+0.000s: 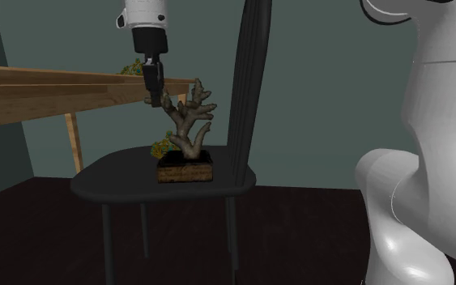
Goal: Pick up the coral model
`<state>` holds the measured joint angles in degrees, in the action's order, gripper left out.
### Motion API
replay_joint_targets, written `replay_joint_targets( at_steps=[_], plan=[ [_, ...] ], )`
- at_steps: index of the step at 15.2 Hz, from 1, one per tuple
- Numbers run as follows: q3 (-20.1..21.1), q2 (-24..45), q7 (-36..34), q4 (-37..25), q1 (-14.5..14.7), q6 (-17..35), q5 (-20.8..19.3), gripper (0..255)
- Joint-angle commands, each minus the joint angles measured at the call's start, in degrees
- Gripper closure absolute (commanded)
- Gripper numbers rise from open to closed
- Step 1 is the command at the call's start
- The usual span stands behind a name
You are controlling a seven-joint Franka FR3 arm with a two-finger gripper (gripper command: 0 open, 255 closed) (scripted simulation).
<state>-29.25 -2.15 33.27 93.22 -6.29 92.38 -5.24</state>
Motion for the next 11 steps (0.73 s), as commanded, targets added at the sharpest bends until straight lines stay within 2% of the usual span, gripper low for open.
replay_joint_targets(
  at_steps=[1, 11],
  plan=[
    [-0.04, 0.37, 0.21, -1.91, -0.02, -1.52, 0.18, 255],
    [-0.7, 3.95, 2.01, -13.72, -0.67, -10.11, 1.95, 255]
  ],
)
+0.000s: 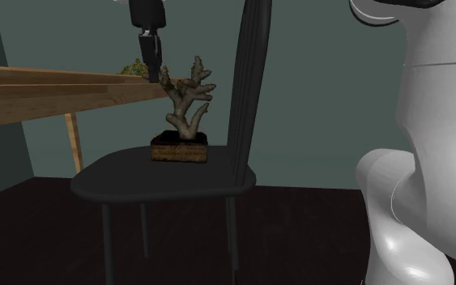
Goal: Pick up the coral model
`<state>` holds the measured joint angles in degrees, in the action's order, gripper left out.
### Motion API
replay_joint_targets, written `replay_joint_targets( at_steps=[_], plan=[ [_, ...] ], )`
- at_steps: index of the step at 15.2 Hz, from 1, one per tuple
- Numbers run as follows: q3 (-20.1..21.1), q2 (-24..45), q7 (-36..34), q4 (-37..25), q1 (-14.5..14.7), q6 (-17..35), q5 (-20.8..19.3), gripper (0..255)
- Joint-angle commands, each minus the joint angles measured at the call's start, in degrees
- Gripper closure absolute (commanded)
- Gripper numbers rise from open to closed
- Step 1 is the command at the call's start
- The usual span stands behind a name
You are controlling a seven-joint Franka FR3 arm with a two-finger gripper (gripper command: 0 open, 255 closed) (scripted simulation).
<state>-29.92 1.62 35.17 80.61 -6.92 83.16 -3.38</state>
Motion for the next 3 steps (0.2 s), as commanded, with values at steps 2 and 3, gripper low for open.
replay_joint_targets(
  at_steps=[2, 3],
  plan=[
    [-0.15, 0.75, 0.38, -2.68, -0.19, -1.96, 0.38, 255],
    [-0.14, 0.74, 0.37, -2.67, -0.18, -1.95, 0.38, 255]
  ],
)
